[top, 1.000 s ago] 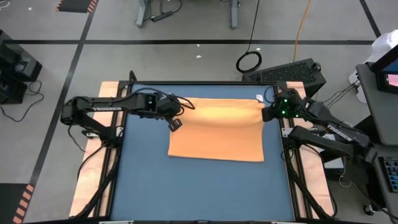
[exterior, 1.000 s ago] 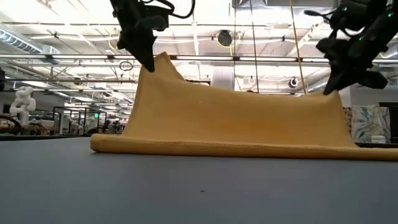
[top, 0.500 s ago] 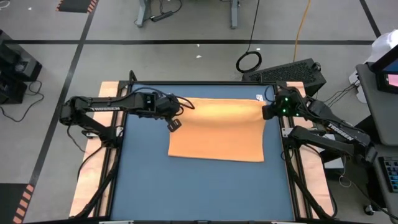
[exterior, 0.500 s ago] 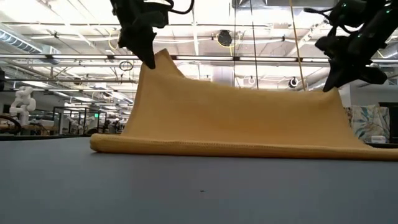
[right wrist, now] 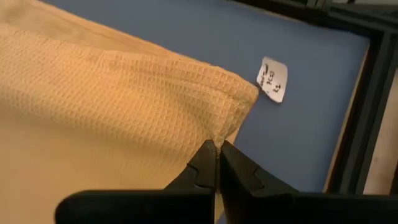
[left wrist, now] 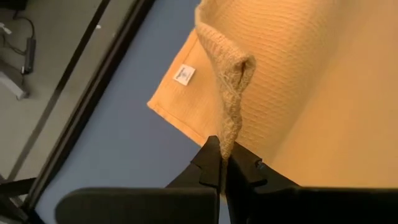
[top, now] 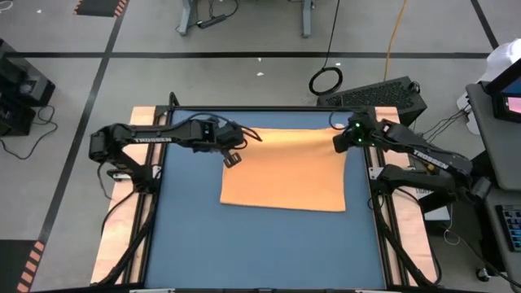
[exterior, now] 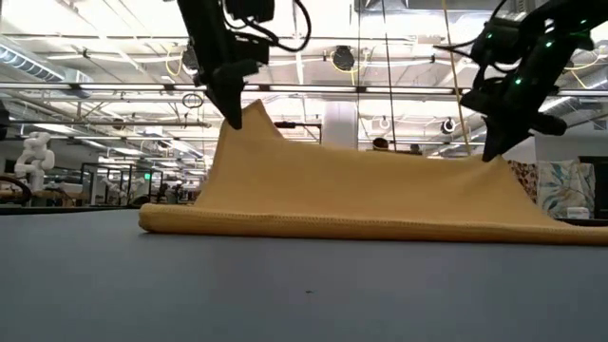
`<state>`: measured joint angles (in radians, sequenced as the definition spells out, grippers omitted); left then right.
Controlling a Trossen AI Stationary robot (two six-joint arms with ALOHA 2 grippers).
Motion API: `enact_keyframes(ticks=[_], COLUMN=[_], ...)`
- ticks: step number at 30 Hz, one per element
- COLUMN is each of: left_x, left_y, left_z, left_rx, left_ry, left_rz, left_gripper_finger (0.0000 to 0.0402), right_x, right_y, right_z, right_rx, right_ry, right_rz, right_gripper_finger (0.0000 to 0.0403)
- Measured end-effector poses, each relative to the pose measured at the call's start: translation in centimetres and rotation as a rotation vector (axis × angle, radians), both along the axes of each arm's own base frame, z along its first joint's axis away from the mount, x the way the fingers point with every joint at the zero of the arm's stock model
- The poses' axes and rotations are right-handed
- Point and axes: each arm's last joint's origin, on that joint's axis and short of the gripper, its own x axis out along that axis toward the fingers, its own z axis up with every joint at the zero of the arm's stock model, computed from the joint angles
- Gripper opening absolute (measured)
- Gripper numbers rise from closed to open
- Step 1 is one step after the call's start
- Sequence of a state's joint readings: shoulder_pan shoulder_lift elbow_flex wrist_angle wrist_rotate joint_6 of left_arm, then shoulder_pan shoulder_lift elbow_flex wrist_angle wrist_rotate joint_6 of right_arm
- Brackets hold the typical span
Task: Roll towel
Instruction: Roll the yellow towel
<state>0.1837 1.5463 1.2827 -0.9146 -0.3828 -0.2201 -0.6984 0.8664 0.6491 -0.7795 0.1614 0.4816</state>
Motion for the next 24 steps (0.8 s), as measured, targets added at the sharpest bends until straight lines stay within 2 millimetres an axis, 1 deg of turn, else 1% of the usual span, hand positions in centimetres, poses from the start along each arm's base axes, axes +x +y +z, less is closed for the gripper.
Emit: enact_keyframes(ticks=[5, 9, 12, 16, 24], left_x=[1.1, 1.7, 1.8, 1.7, 1.4], left_y=[0.4, 0.9, 1.3, 2.5, 4.4], left_z=[-1.6, -2.5, -2.9, -3.2, -3.1], left_rx=[0.001, -0.003, 0.009, 0.030, 0.038], left_ry=[0.045, 0.061, 0.071, 0.081, 0.045], left_rz=[-0.017, -0.004, 0.014, 0.055, 0.116], left_gripper_finger=[0.0008, 0.0008, 0.0008, 0.0008, 0.0008], right_x=[0.9, 1.6, 2.1, 2.4, 3.2], right_y=[-0.8, -1.4, -1.9, -2.3, -2.9], right_z=[-1.0, -1.9, -2.5, -3.3, -4.3], right_rx=[0.033, 0.051, 0.063, 0.082, 0.084], right_ry=[0.049, 0.091, 0.097, 0.134, 0.161], right_rz=[-0.004, -0.013, -0.023, -0.064, -0.080], right_gripper_finger=[0.0000, 0.0000, 0.0000, 0.0000, 0.0000])
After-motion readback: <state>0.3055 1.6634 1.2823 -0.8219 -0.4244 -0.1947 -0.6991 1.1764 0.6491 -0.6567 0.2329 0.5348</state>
